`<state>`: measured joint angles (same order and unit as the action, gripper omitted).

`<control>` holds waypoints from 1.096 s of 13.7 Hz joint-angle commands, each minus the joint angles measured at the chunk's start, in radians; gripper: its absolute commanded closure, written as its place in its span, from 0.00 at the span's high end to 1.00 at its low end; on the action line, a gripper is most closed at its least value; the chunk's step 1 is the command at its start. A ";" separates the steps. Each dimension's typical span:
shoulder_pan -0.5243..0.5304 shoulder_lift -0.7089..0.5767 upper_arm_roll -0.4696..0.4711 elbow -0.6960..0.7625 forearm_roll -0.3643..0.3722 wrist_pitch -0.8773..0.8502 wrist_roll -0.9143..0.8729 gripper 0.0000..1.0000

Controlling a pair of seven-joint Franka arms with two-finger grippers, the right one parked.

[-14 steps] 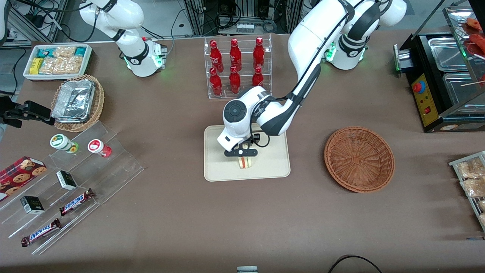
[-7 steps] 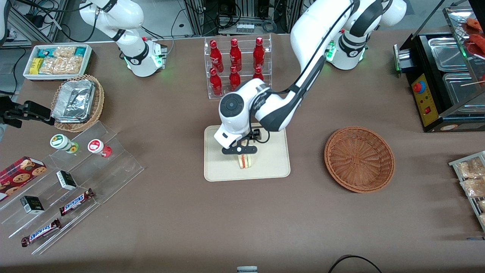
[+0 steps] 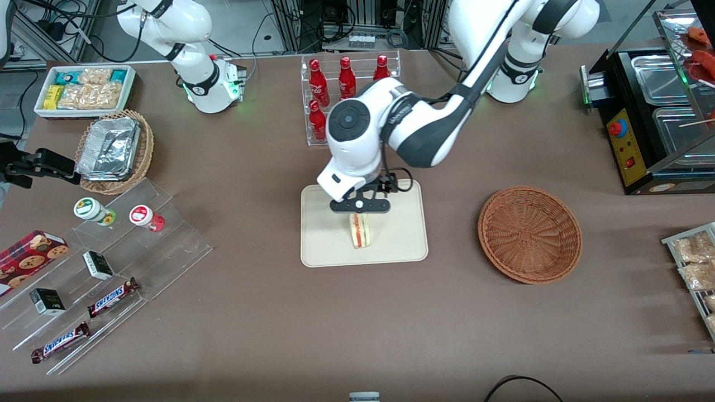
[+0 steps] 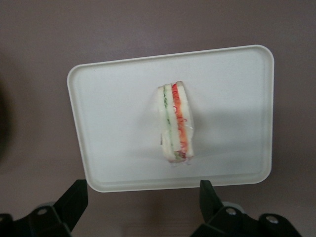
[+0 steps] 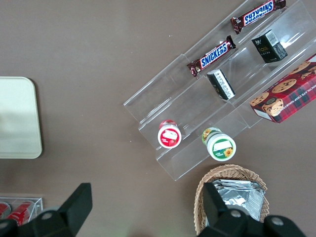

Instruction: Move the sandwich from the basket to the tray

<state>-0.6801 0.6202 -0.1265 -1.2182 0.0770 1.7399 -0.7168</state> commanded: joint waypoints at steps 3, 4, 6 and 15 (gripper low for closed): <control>0.128 -0.175 -0.005 -0.183 0.001 -0.040 0.221 1.00; 0.148 -0.203 -0.005 -0.222 0.001 -0.042 0.246 1.00; 0.195 -0.227 -0.004 -0.259 0.001 -0.040 0.295 1.00; 0.465 -0.431 -0.004 -0.403 -0.059 -0.086 0.543 1.00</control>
<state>-0.2502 0.2410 -0.1211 -1.5721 0.0359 1.6566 -0.1904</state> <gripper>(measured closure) 0.000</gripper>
